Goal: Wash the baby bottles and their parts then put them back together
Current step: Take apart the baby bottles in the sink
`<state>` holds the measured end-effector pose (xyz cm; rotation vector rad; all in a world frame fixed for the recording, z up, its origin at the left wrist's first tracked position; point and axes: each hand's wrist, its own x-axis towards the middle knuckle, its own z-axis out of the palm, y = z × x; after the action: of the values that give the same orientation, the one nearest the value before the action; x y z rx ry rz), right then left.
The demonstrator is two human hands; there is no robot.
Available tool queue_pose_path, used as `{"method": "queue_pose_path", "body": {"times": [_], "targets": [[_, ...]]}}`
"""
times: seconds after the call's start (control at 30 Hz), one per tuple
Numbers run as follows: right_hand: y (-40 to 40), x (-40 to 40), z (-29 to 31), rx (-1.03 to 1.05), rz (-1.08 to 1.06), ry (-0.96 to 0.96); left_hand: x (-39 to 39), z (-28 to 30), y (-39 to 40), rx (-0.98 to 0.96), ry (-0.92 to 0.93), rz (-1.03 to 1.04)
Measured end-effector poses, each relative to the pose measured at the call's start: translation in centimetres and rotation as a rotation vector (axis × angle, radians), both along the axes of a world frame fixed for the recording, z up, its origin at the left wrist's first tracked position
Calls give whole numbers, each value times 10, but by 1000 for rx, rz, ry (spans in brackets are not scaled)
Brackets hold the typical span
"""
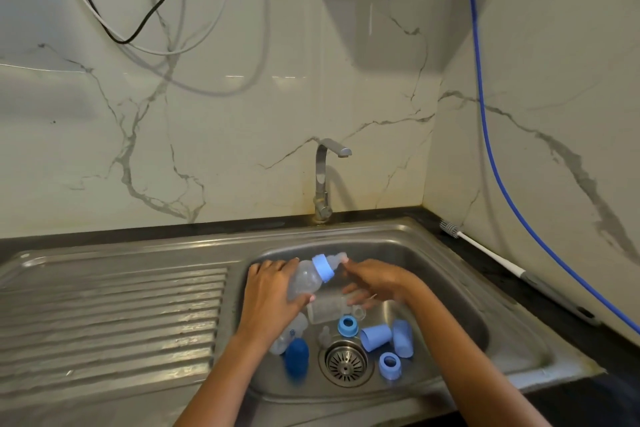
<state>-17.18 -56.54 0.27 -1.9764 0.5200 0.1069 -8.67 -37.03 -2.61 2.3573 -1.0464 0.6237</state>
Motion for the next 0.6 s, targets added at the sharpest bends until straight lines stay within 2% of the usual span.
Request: {"method": "queue_pose_path", "body": {"times": [0.07,0.17,0.27,0.5,0.6], "targets": [[19,-3,1,197,-39,-205,0,3,1,-30,-1,39],[38,-2,1,304,-120,-400,-2,5,4,-93,17,57],[47,-2,-1,403,-141,-412,-3,6,7,-148,44,36],[61,6,-10,449,-357,-454,-3,3,2,-56,-14,-117],[59,6,-9,433,-336,-513,-1,5,1,-56,74,-145]]}}
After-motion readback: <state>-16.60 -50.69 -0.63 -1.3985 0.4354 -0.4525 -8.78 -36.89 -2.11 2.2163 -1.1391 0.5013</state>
